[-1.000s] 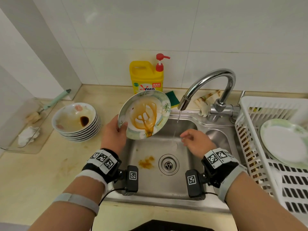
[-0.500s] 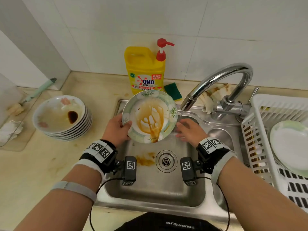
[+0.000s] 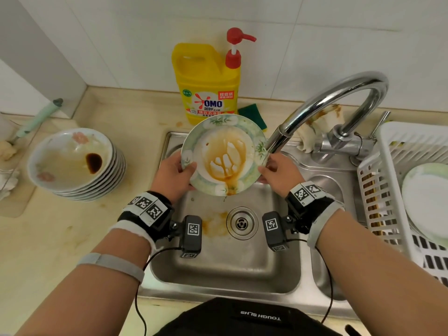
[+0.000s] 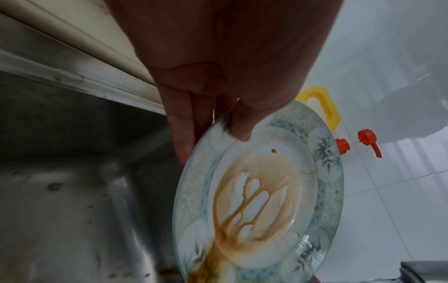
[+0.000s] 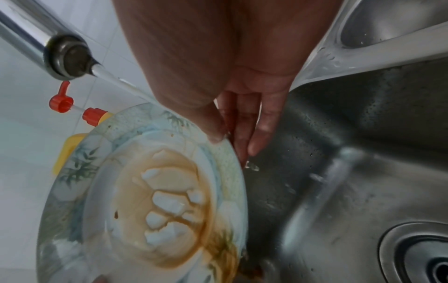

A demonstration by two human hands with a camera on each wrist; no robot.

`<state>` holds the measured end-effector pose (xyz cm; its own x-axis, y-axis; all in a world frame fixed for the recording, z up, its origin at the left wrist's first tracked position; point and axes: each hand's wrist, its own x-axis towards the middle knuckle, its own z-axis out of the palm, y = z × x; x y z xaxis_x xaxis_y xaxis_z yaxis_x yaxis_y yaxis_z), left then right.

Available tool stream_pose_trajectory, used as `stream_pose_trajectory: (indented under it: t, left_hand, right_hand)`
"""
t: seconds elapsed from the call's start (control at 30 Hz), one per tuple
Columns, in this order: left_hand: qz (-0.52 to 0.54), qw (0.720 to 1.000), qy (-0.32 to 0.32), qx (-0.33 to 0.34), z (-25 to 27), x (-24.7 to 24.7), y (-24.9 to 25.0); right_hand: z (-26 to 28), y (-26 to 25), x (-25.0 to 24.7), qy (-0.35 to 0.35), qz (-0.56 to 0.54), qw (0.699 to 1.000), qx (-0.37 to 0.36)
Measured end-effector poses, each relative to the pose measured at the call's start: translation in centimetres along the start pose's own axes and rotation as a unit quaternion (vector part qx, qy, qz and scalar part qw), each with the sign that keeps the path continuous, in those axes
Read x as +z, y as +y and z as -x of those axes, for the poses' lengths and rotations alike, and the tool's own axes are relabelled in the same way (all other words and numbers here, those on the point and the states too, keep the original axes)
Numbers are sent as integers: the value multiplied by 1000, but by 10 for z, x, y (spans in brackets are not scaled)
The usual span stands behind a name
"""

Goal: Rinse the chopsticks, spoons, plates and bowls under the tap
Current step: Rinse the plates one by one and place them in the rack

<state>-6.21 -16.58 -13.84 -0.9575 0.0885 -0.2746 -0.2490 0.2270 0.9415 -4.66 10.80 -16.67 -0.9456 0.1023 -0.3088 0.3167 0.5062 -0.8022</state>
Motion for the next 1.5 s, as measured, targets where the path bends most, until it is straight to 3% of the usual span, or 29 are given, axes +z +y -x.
stream_pose_trajectory:
  t: [0.3, 0.5, 0.67, 0.83, 0.97, 1.17, 1.27, 1.4, 1.5]
  left_hand:
    - [-67, 998, -15, 3, -2, -3, -1]
    - [-86, 996, -24, 6, -3, -6, -5]
    - [-107, 993, -53, 1, -9, -8, -7]
    - [-158, 985, -73, 2, -15, -9, -12]
    - [-183, 981, -71, 5, -17, -10, -18]
    - [-188, 979, -78, 0, -18, -10, -19]
    - [-203, 975, -86, 0, -19, -7, -15]
    - [-183, 978, -100, -31, -15, -3, -9]
    - [-102, 983, -99, -118, -7, 5, 6]
  right_hand:
    - [0, -18, -4, 19, 8, 999, 31]
    - [-4, -1, -4, 0, 93, 995, -34]
    - [-8, 4, -6, -11, 80, 996, -31]
    - [-12, -7, -10, -2, 150, 989, -11]
    - [-14, -3, -11, -30, 220, 974, -39]
    - [-14, -2, -8, -42, 236, 970, -47]
    - [-13, -9, -8, -24, 171, 985, -24]
    - [-9, -19, -9, 5, 126, 992, 21]
    - [-11, -14, -10, 7, 139, 990, 8]
